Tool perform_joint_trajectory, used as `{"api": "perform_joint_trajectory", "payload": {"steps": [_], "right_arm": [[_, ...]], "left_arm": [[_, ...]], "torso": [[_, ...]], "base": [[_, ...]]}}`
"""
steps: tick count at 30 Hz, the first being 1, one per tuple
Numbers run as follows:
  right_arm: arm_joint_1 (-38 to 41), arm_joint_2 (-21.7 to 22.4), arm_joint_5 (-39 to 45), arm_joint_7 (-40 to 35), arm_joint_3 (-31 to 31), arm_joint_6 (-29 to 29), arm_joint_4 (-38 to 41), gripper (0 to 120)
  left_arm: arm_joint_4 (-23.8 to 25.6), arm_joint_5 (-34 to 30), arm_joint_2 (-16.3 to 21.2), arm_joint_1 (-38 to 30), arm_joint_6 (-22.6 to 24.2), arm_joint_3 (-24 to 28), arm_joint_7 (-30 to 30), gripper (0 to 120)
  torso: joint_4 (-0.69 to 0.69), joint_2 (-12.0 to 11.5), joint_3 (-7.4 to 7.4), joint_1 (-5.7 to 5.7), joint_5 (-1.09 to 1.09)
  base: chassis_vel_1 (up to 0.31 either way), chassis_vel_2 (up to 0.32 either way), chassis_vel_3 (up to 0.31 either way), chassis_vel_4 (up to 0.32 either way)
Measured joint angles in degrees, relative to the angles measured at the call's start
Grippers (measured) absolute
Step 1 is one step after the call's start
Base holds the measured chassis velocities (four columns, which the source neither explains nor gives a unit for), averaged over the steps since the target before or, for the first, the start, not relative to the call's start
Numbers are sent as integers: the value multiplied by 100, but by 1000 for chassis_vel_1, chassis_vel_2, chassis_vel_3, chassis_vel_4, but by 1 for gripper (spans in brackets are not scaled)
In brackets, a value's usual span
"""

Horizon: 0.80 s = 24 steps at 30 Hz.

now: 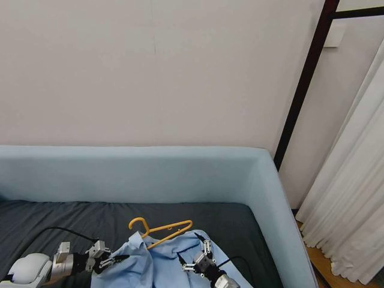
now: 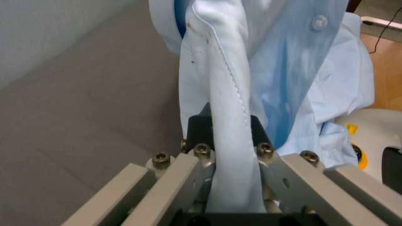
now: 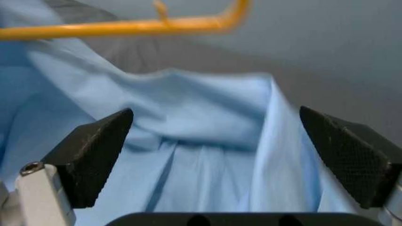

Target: Pick up the clothes from the sofa and hang them on the clothes hanger.

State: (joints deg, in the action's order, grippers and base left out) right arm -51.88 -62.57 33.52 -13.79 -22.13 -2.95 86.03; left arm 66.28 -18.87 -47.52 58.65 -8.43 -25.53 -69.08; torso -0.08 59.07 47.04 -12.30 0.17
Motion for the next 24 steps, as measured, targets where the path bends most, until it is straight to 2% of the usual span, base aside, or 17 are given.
{"api": "perform_joint_trajectory", "payload": {"steps": [3, 4, 6, 10, 15, 20, 24], "right_arm": [[246, -185, 2145, -161, 483, -947, -55, 100], [246, -185, 2145, -161, 483, -947, -55, 100], [399, -339, 2878, -341, 850, -1299, -269, 100], [532, -463, 3345, -413, 1275, -1581, -467, 100], [583, -559, 3553, -549, 1654, -1831, -584, 100], [634, -623, 2913, -888, 1646, -2301, -911, 100], [649, -752, 2283, -751, 1527, -2344, -1273, 100]], "left_arm": [[3, 20, 9, 0, -33, -11, -1, 1], [3, 20, 9, 0, -33, -11, -1, 1], [8, 27, 9, -14, -47, -6, -1, 1], [23, 37, 6, -23, -69, 8, -2, 1], [24, 61, 1, -24, -94, 12, -7, 1], [44, 84, -13, -24, -113, 20, -11, 1], [93, 115, -19, 5, -120, 20, -14, 1]], "torso": [[1, 0, 0, 0, 0], [1, 0, 0, 0, 0], [1, 0, 0, 0, 1], [0, 0, 0, 0, 0], [0, 0, 0, 0, 0], [0, 0, 0, 0, 0], [-1, 0, 0, 0, 1]], "base": [[0, 0, 0, 0], [0, 0, 0, 0], [0, 0, 0, 0], [0, 0, 0, 0], [0, 0, 0, 0], [0, 0, 0, 0], [0, 0, 0, 0]]}}
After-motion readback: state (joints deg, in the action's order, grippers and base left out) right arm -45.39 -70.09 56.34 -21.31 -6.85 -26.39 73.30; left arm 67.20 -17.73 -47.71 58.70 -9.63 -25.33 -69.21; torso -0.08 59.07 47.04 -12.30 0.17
